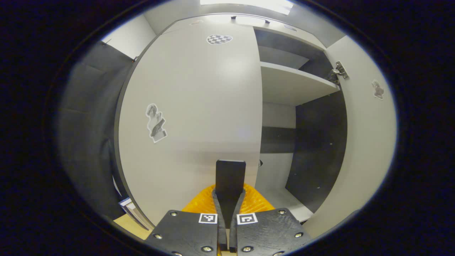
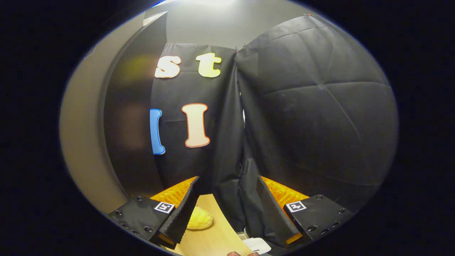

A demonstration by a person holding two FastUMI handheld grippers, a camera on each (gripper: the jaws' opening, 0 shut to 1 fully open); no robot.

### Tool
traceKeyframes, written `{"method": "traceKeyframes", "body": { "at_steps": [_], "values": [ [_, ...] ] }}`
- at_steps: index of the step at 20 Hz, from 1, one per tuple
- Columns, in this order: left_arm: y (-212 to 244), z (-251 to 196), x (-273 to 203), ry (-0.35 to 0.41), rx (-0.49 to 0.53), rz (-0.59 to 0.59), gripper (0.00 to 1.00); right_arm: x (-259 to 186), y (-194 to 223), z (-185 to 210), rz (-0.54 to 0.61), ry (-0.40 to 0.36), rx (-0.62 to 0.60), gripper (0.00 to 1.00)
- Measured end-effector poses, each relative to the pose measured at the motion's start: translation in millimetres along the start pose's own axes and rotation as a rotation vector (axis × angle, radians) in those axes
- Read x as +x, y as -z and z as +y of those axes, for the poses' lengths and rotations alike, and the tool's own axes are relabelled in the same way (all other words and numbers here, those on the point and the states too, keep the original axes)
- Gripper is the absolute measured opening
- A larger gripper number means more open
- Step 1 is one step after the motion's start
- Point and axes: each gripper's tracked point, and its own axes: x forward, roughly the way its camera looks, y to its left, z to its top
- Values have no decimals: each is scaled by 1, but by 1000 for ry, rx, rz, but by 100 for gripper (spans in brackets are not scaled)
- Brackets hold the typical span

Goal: Open the right door of the double-door shoe cabinet with the right hand, and open the left door with the left hand.

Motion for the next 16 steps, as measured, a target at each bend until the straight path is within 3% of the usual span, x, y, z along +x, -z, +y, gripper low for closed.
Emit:
{"method": "traceKeyframes", "body": {
  "at_steps": [1, 9, 14, 16],
  "values": [
    [0, 0, -2, 11, 2, -1, 5, -12, -5, -2, -20, 10, 27, 92],
    [11, -2, -26, 157, -19, 29, 6, -107, -7, -23, -26, 151, 92, 92],
    [14, 4, -41, 198, -28, 9, 5, -172, -6, -31, -48, 212, 121, 92],
    [14, 6, -44, 218, -25, -4, 5, -197, -4, -31, -59, 228, 114, 97]
  ]
}}
